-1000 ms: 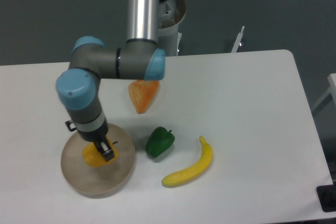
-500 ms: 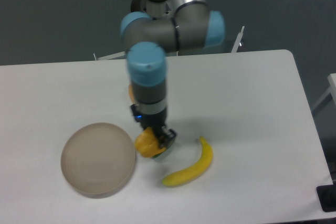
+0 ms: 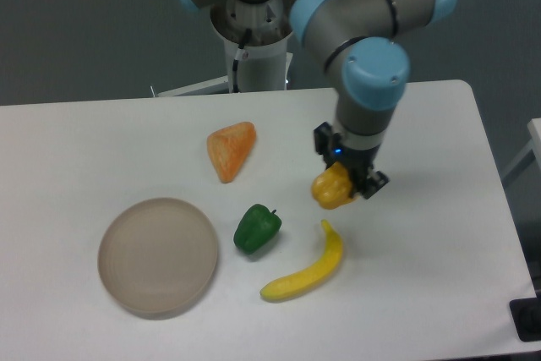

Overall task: Pick up the yellow pepper from the plate
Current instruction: 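Lift the yellow pepper off the plate and carry it up beside the banana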

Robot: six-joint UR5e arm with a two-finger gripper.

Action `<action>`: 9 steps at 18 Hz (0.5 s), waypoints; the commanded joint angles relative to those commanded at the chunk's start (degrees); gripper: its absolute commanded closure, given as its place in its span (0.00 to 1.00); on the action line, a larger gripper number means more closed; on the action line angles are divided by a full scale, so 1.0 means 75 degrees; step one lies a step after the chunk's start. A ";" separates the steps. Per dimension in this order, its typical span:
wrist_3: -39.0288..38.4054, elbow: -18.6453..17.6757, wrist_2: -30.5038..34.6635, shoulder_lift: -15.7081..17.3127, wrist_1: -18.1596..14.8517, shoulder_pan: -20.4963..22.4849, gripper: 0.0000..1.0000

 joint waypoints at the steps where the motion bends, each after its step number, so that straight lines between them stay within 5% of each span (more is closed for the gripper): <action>1: 0.0165 -0.0012 0.0012 -0.0023 -0.0011 0.0059 0.77; 9: 0.0237 0.0082 -0.0047 -0.0246 0.0094 0.0235 0.77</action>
